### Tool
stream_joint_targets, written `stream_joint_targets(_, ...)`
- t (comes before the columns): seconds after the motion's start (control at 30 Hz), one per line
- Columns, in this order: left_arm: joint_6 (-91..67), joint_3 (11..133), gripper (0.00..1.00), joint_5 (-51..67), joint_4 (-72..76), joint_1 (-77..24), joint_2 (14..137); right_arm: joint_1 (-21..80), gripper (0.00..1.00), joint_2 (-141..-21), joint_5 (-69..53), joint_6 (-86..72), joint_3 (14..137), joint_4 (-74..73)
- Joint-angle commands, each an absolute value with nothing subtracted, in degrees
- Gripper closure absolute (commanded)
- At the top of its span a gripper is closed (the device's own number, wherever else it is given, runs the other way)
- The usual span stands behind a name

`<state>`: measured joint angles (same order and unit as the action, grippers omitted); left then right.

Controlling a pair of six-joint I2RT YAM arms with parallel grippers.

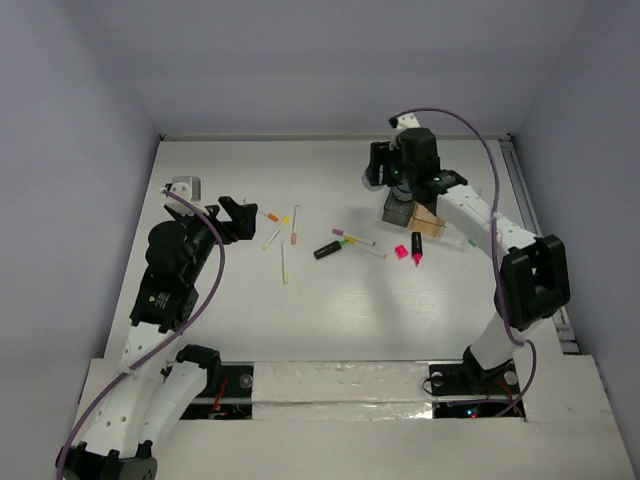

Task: Sort the stationery into containers
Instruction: Pick up the stationery from the center of the board, then place the stationery in the storage box.

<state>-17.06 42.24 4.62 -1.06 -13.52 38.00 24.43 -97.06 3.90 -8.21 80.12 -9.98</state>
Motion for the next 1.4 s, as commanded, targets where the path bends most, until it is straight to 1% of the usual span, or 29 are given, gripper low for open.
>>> stream_joint_targets(0.0, -17.32, 42.8, 0.01, 6.24, 2.37, -13.8, 37.26, 20.05, 0.58, -94.4, 6.41, -9.75, 77.61, -6.24)
stream_joint_targets(0.13, -17.49, 42.8, 0.01, 6.33, 2.55, -13.8, 37.44, 16.79, 0.58, -93.87, 7.56, -9.67, 75.68, -7.9)
stream_joint_targets(0.33, -17.58, 42.71, 0.01, 6.5, 2.72, -13.8, 38.06, 15.64, 0.58, -94.92, 10.37, -9.76, 73.74, -8.08)
stream_joint_targets(0.57, -17.67, 42.71, 0.01, 6.77, 2.81, -13.8, 38.67, 15.12, 0.57, -96.24, 6.6, -10.63, 73.13, -6.68)
stream_joint_targets(0.83, -17.58, 42.71, 0.01, 7.03, 2.81, -13.8, 38.93, 15.12, 0.55, -98.17, 5.8, -10.63, 74.0, -8.26)
stream_joint_targets(0.93, -17.67, 42.71, 0.01, 7.12, 2.9, -13.8, 38.85, 15.12, 0.5, -98.96, 5.89, -10.99, 73.74, -8.7)
stream_joint_targets(0.97, -17.58, 42.71, 0.01, 7.21, 2.9, -13.8, 38.93, 15.12, 0.4, -98.96, 5.89, -11.16, 73.65, -8.61)
stream_joint_targets(1.03, -17.67, 42.63, 0.01, 7.29, 2.9, -13.8, 38.94, 15.12, 0.27, -98.7, 6.06, -11.16, 73.65, -8.7)
stream_joint_targets(1.07, -17.75, 42.63, 0.01, 7.21, 2.9, -13.8, 38.94, 15.12, 0.16, -98.53, 6.06, -11.16, 73.74, -8.79)
stream_joint_targets(1.17, -17.75, 42.71, 0.01, 7.29, 2.9, -13.8, 39.11, 15.12, 0.07, -97.04, 5.63, -10.99, 74.18, -8.7)
stream_joint_targets(1.3, -17.75, 42.8, 0.01, 7.91, 3.08, -13.8, 39.9, 15.12, 0.06, -93.87, 3.09, -11.6, 73.83, -8.09)
stream_joint_targets(1.33, -17.84, 42.8, 0.01, 8.08, 3.16, -13.8, 40.08, 16.42, 0.07, -92.21, 2.47, -11.78, 72.78, -7.3)
stream_joint_targets(1.37, -17.84, 42.89, 0.01, 8.26, 3.16, -13.8, 40.25, 17.48, 0.13, -91.33, 1.94, -12.04, 72.34, -6.95)
